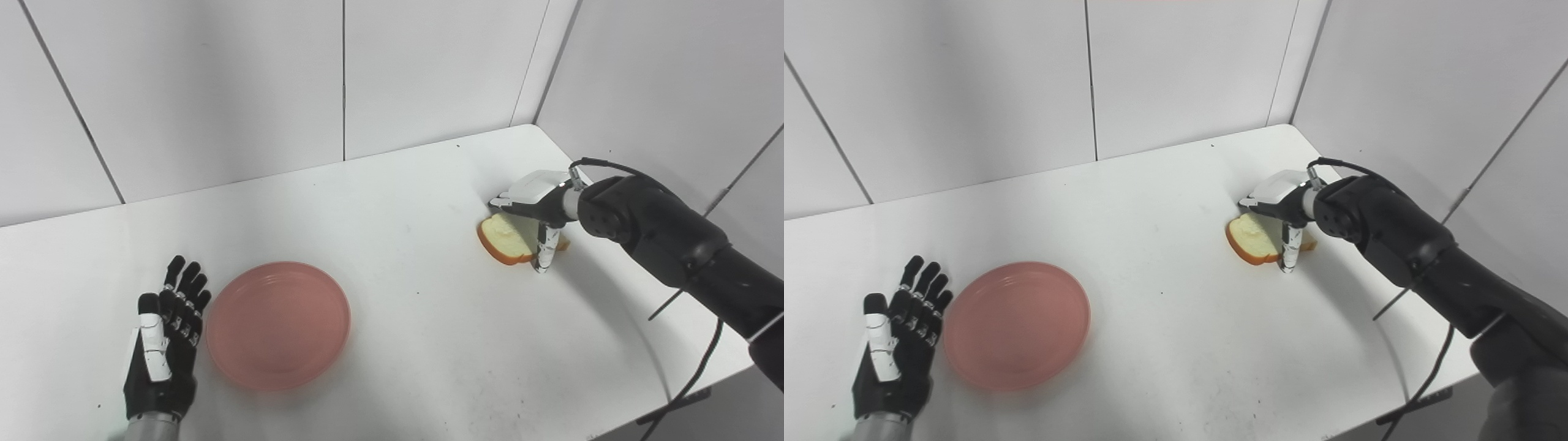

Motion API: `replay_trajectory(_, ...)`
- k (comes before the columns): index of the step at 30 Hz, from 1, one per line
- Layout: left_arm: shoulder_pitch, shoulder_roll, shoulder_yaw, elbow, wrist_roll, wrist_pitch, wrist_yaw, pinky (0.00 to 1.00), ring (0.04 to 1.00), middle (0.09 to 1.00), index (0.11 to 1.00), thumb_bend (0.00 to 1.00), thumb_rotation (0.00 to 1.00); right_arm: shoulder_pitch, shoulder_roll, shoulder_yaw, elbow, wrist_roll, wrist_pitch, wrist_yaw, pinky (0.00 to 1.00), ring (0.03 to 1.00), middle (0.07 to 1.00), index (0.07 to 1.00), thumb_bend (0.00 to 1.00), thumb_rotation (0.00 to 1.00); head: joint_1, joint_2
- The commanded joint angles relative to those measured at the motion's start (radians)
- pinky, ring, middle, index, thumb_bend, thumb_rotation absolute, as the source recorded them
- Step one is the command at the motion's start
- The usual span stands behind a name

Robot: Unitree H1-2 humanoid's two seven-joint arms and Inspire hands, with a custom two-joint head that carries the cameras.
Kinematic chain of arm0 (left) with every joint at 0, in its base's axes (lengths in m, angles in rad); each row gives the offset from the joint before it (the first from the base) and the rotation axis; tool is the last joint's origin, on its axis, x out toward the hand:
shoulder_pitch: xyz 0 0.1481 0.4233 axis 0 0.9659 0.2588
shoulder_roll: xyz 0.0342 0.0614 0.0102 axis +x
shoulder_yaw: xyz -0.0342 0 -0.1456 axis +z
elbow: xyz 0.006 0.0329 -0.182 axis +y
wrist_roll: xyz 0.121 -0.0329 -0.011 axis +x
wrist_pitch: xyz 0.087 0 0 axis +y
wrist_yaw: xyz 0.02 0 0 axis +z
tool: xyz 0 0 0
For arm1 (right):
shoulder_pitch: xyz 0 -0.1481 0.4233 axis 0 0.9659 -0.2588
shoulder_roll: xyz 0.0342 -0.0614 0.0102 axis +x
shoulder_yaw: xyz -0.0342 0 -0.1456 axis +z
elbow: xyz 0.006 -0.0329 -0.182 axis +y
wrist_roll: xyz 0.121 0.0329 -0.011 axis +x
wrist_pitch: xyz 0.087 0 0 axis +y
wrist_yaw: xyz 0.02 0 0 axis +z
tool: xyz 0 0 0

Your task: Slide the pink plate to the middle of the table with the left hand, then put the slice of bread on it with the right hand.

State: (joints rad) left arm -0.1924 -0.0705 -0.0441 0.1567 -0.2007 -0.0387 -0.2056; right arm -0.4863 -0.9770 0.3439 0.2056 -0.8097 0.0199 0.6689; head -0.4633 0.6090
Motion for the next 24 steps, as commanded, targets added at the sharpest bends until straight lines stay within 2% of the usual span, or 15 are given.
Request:
replay_trajectory(1, 0.003, -0.005, -0.004, -0.025, -0.003, -0.001, 0.002, 0.99, 0.978, 0.964, 0.946, 0.77, 1.00, -0.035, -0.015, -0.023, 0.012, 0.017, -0.008, -0.005, 0.90, 0.917, 0.926, 0.913, 0.96, 0.12, 0.003, 0.002)
replay_trajectory(2, 0.004, -0.005, -0.004, -0.026, -0.001, 0.000, 0.003, 0.98, 0.974, 0.961, 0.944, 0.78, 1.00, -0.037, -0.009, -0.027, 0.019, 0.019, -0.001, -0.004, 0.79, 0.862, 0.886, 0.871, 0.92, 0.10, 0.003, 0.002)
replay_trajectory(3, 0.005, -0.004, -0.006, -0.028, 0.002, 0.002, 0.003, 0.98, 0.972, 0.960, 0.944, 0.78, 1.00, -0.035, -0.002, -0.034, 0.029, 0.027, -0.011, -0.023, 0.75, 0.844, 0.873, 0.857, 0.91, 0.09, 0.003, 0.003)
replay_trajectory(5, 0.006, -0.002, -0.007, -0.029, 0.005, 0.004, 0.004, 0.99, 0.982, 0.968, 0.951, 0.78, 1.00, -0.032, 0.005, -0.041, 0.040, 0.028, -0.027, -0.061, 0.61, 0.689, 0.753, 0.756, 0.79, 0.02, 0.003, 0.005)
replay_trajectory(6, 0.006, -0.004, -0.005, -0.028, 0.002, 0.005, 0.006, 1.00, 0.984, 0.970, 0.952, 0.78, 1.00, -0.030, 0.007, -0.041, 0.038, 0.018, -0.027, -0.083, 0.52, 0.589, 0.607, 0.645, 0.66, 0.01, 0.004, 0.005)
replay_trajectory(7, 0.006, -0.006, -0.004, -0.028, 0.001, 0.006, 0.007, 0.99, 0.980, 0.966, 0.949, 0.78, 1.00, -0.027, 0.009, -0.043, 0.038, 0.010, -0.027, -0.109, 0.47, 0.526, 0.526, 0.566, 0.58, 0.00, 0.004, 0.005)
replay_trajectory(8, 0.006, -0.007, -0.004, -0.028, 0.000, 0.007, 0.008, 0.99, 0.980, 0.965, 0.948, 0.78, 1.00, -0.020, 0.012, -0.050, 0.032, 0.008, -0.026, -0.138, 0.44, 0.504, 0.506, 0.512, 0.55, 0.00, 0.004, 0.005)
replay_trajectory(14, 0.006, -0.008, -0.008, -0.028, 0.001, 0.006, 0.005, 0.99, 0.979, 0.963, 0.947, 0.79, 1.00, -0.008, 0.018, -0.088, 0.030, 0.037, -0.044, -0.226, 0.45, 0.526, 0.514, 0.469, 0.53, 0.00, 0.008, 0.005)
replay_trajectory(18, 0.007, -0.009, -0.012, -0.029, 0.007, 0.001, 0.007, 0.99, 0.978, 0.962, 0.949, 0.79, 1.00, -0.011, 0.016, -0.097, 0.033, 0.037, -0.064, -0.258, 0.41, 0.486, 0.486, 0.500, 0.53, 0.00, 0.015, 0.006)
replay_trajectory(20, 0.007, -0.010, -0.014, -0.028, 0.008, 0.001, 0.008, 0.99, 0.979, 0.962, 0.949, 0.79, 1.00, -0.016, 0.014, -0.099, 0.038, 0.039, -0.076, -0.269, 0.42, 0.496, 0.506, 0.476, 0.53, 0.00, 0.022, 0.006)
replay_trajectory(24, 0.008, -0.012, -0.021, -0.032, 0.011, 0.005, 0.009, 0.99, 0.983, 0.964, 0.952, 0.80, 1.00, -0.018, 0.017, -0.127, -0.026, 0.066, -0.073, -0.279, 0.35, 0.422, 0.483, 0.491, 0.53, 0.00, 0.046, 0.006)
